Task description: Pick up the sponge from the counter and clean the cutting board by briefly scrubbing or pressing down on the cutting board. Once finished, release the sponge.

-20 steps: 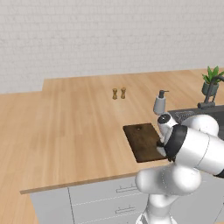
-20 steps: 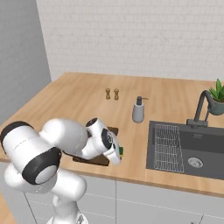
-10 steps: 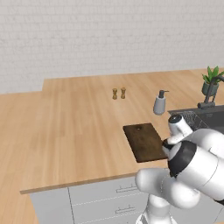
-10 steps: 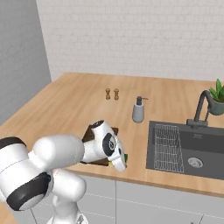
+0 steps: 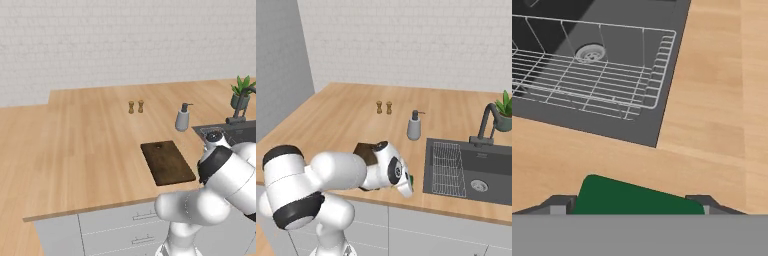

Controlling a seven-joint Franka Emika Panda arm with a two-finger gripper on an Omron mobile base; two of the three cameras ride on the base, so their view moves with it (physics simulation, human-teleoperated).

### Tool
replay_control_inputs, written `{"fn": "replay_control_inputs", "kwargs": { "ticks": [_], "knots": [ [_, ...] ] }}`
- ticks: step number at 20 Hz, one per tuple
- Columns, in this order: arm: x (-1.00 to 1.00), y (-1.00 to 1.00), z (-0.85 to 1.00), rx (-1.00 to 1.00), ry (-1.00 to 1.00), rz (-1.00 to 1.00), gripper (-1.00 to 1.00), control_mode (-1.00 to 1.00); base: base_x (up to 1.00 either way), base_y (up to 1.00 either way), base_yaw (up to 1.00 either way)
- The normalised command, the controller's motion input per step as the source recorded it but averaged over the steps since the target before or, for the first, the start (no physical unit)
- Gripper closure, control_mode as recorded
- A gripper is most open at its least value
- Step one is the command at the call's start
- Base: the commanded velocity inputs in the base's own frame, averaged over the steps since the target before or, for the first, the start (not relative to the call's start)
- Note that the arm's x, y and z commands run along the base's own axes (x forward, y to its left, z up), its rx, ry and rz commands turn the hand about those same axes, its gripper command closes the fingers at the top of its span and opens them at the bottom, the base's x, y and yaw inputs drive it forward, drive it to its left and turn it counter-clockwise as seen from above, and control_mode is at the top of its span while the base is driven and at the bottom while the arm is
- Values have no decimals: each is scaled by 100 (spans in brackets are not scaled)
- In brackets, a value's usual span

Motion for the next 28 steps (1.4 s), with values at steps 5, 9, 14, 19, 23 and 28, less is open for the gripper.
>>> {"fn": "replay_control_inputs", "kwargs": {
  "ticks": [5,9,14,19,23,28],
  "knots": [
    [33,4,-24,0,0,-1,100,-100,0,0,0],
    [12,0,-55,0,1,0,100,-100,0,0,0],
    [4,0,-50,0,2,0,-100,-100,0,0,0],
    [6,-1,-4,0,0,0,-100,-100,0,0,0],
    [0,-3,6,0,0,0,-100,-100,0,0,0],
    [-2,-3,36,0,-1,0,-100,-100,0,0,0]
  ]
}}
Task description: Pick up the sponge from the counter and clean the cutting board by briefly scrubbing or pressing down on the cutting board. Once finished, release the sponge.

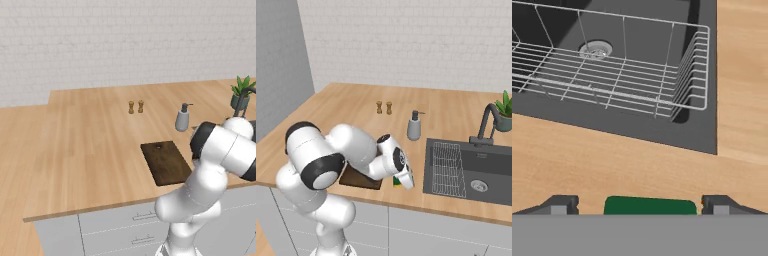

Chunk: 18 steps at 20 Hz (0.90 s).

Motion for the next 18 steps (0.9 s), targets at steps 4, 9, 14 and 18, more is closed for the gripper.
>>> {"fn": "replay_control_inputs", "kwargs": {
  "ticks": [4,9,14,18],
  "knots": [
    [-20,8,100,1,3,-7,-100,-100,0,0,0],
    [-5,57,100,22,0,-1,-100,-100,0,0,0],
    [-14,56,100,42,-10,16,-100,-100,0,0,0],
    [-28,35,100,47,-21,22,-100,-100,0,0,0]
  ]
}}
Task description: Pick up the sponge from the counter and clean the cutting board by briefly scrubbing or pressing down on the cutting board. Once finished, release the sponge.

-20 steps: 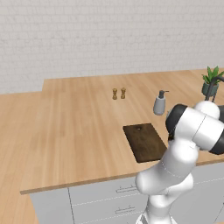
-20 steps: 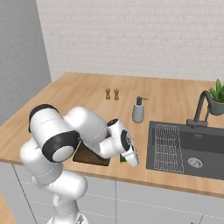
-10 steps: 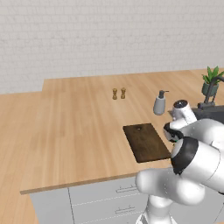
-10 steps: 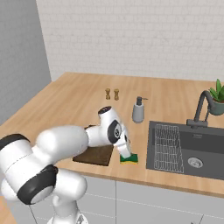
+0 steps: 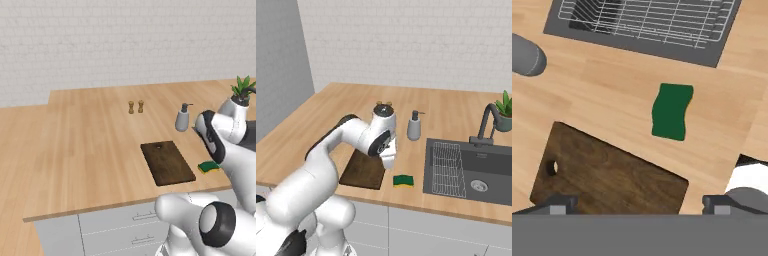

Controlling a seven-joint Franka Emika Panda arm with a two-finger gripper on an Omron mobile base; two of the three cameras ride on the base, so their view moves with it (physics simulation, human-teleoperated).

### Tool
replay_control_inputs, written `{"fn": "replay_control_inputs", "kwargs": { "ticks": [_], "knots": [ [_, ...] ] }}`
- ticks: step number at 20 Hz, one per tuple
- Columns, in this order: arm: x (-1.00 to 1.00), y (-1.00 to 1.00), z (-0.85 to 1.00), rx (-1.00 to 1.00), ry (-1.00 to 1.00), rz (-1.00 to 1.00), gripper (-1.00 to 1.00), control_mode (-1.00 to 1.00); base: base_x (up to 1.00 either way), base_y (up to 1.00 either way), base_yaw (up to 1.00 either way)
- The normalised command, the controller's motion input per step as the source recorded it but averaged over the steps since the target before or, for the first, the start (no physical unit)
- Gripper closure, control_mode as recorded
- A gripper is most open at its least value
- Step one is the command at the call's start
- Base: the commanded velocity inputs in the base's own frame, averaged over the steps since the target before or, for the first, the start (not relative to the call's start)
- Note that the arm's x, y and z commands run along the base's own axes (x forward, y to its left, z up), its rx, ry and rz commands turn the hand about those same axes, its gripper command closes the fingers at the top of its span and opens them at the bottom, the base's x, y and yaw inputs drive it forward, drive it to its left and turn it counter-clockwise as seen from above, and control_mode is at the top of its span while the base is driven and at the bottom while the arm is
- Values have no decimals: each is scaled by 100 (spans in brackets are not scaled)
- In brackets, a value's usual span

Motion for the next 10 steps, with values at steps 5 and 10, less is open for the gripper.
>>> {"fn": "replay_control_inputs", "kwargs": {
  "ticks": [5,10],
  "knots": [
    [-36,83,66,41,-36,8,-100,-100,0,0,0],
    [-15,100,16,13,-37,0,-100,-100,0,0,0]
  ]
}}
